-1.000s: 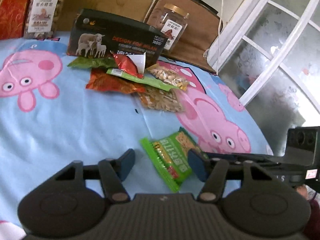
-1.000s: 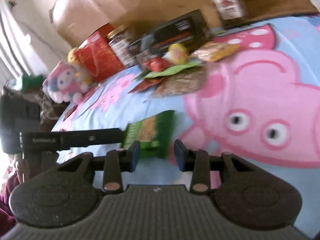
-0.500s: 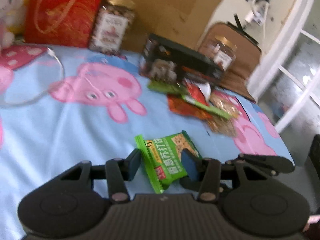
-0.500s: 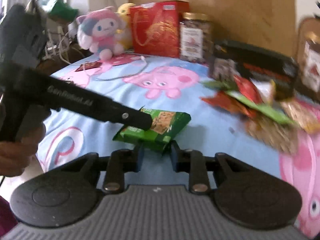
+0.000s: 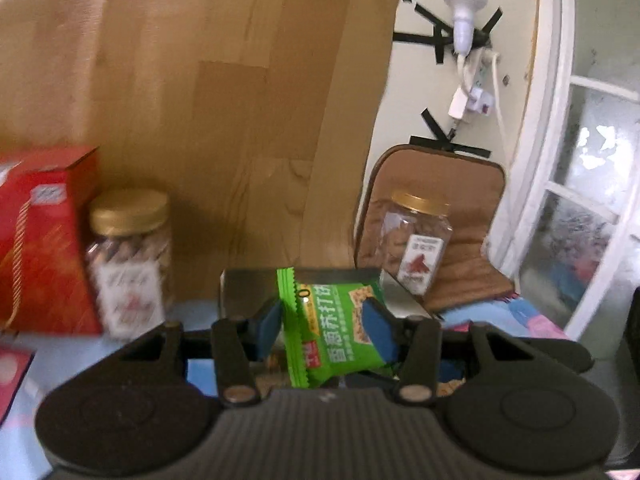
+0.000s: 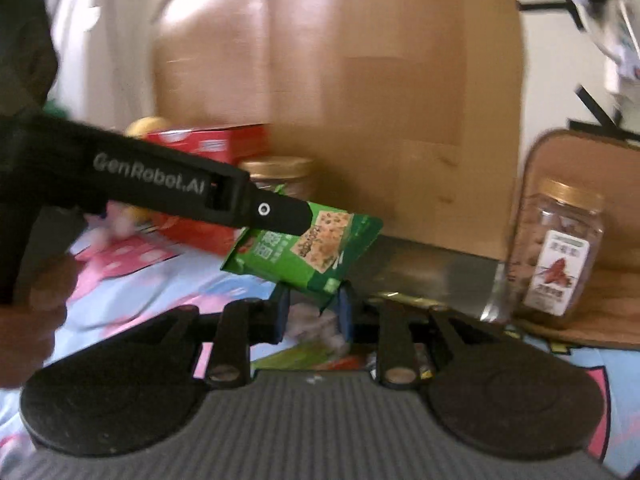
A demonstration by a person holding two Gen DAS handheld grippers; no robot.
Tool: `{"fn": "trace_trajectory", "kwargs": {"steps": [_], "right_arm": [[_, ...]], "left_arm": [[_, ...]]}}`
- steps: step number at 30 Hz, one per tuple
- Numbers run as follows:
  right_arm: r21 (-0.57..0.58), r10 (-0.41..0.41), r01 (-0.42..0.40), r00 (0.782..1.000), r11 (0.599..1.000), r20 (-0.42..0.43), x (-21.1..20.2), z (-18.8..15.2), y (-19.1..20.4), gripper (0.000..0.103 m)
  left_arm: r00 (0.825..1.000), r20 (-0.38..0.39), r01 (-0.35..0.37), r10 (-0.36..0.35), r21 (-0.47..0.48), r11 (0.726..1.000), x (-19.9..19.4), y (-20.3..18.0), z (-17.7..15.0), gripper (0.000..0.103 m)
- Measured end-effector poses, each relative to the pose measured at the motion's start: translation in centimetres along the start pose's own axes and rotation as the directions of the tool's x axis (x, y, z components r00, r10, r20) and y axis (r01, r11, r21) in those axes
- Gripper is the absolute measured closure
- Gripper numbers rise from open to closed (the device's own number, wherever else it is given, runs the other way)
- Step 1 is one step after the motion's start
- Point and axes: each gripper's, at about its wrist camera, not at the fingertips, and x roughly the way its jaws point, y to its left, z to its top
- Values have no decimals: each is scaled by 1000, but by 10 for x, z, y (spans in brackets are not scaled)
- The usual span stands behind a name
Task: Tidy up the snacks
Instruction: 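Drop the green packet into the tin box with the left gripper, then pick up the red packet with the right gripper and set it before the left gripper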
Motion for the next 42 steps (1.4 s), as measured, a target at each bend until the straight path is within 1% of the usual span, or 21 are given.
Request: {"fn": "trace_trajectory", "kwargs": {"steps": [3, 5, 6, 7, 9, 12, 14, 16, 17, 18, 19, 20, 22, 23, 25, 26, 29, 34, 36, 38, 42], "right_arm": [[50, -18, 19, 1000, 999, -26, 26, 6, -22, 74], [71, -30, 33, 998, 997, -48, 44, 6, -30, 71], [80, -38, 43, 997, 996, -62, 51, 5, -34, 70], [96, -34, 39, 998, 995, -56, 53, 4, -37, 65], [126, -37, 44, 998, 991, -57, 51, 1, -41, 62], [166, -35, 40, 999, 985, -30, 28, -4, -50, 62], [212, -3, 8, 1000, 977, -21, 7, -12, -59, 62], [244, 64, -50, 997, 969, -50, -2, -22, -63, 61], [247, 87, -65, 993, 967, -79, -1, -28, -62, 61], [240, 85, -57, 991, 969, -106, 2, -33, -59, 61], [227, 74, -42, 988, 973, -133, 7, -37, -55, 61], [213, 82, -51, 987, 976, -137, 12, -40, -51, 60], [210, 117, -78, 976, 975, -181, 23, -45, -41, 60], [184, 97, -59, 974, 981, -207, 27, -47, -32, 59], [81, 41, -23, 974, 996, -221, 27, -49, -9, 59], [72, 52, -37, 973, 997, -225, 26, -49, -3, 59], [123, 163, -136, 957, 983, -242, 20, -52, 14, 59], [25, 287, -291, 924, 956, -250, -9, -66, 75, 58], [-10, 293, -304, 927, 953, -235, -20, -69, 88, 58], [-6, 289, -297, 935, 955, -207, -32, -69, 89, 57], [4, 286, -291, 937, 957, -199, -48, -77, 84, 47]], "left_arm": [[999, -25, -37, 37, 1, 999, 38, 1, 5, 58], [997, -58, -60, 59, -14, 998, 61, 6, 3, 58], [995, -72, -73, 71, -22, 997, 68, 9, 2, 58], [993, -80, -91, 89, -31, 995, 73, 12, 0, 58], [992, -79, -105, 101, -42, 994, 73, 17, -5, 55], [996, -41, -85, 82, -63, 994, 51, 25, -13, 54], [998, -11, -66, 65, -83, 994, 26, 31, -22, 52], [999, -6, -46, 46, -111, 993, 6, 36, -35, 51], [999, -14, -35, 33, -133, 991, -3, 40, -46, 51], [999, -28, -30, 26, -156, 987, -9, 44, -54, 51], [999, -43, -27, 20, -179, 983, -12, 46, -62, 51], [998, -66, -24, 11, -206, 978, -15, 50, -72, 51], [994, -112, -36, 9, -244, 969, -21, 55, -88, 51], [992, -129, -45, 12, -260, 965, -27, 58, -98, 51], [988, -151, -60, 19, -271, 961, -38, 65, -114, 51], [987, -161, -68, 25, -273, 960, -43, 67, -119, 51], [984, -176, -83, 33, -281, 956, -59, 75, -134, 51], [986, -163, -92, 43, -312, 946, -85, 83, -149, 51], [986, -165, -89, 35, -328, 941, -93, 87, -153, 51], [986, -164, -73, 17, -341, 937, -99, 88, -155, 51], [987, -156, -19, -39, -358, 934, -107, 86, -158, 51]]}}
